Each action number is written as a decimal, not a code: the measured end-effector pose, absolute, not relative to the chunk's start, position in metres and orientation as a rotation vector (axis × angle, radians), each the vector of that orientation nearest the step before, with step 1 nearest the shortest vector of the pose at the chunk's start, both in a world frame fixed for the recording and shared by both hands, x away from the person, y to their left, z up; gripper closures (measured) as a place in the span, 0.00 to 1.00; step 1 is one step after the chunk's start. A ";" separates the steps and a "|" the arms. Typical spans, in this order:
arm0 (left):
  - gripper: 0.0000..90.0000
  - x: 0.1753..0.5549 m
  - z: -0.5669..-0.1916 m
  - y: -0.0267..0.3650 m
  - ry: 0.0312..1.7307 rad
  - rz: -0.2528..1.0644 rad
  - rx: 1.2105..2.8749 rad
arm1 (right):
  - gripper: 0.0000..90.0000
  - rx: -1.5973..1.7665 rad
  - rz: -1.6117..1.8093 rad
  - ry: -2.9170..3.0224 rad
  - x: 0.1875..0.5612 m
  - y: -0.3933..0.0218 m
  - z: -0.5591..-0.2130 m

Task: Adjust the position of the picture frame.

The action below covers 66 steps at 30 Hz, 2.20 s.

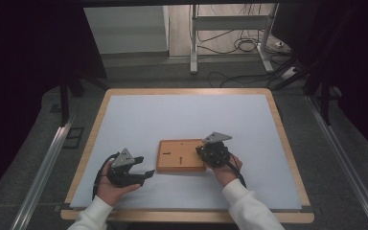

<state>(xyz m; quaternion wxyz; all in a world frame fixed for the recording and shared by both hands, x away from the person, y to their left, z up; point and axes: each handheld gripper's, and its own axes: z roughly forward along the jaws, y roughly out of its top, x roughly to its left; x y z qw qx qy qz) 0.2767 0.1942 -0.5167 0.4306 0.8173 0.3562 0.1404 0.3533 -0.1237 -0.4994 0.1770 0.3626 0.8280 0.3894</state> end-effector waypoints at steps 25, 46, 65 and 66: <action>0.34 0.277 -0.520 0.191 0.882 0.343 2.062 | 0.77 1.115 1.080 2.285 0.366 -0.151 -0.510; 0.34 0.287 -0.519 0.184 0.896 0.365 2.074 | 0.34 1.166 1.159 2.235 0.293 -0.229 -0.508; 0.84 0.327 -0.501 0.176 0.879 0.287 2.099 | 0.33 1.116 1.124 2.263 0.270 -0.234 -0.510; 0.89 0.331 -0.499 0.174 0.875 0.281 2.109 | 0.33 1.116 1.122 2.263 0.270 -0.233 -0.510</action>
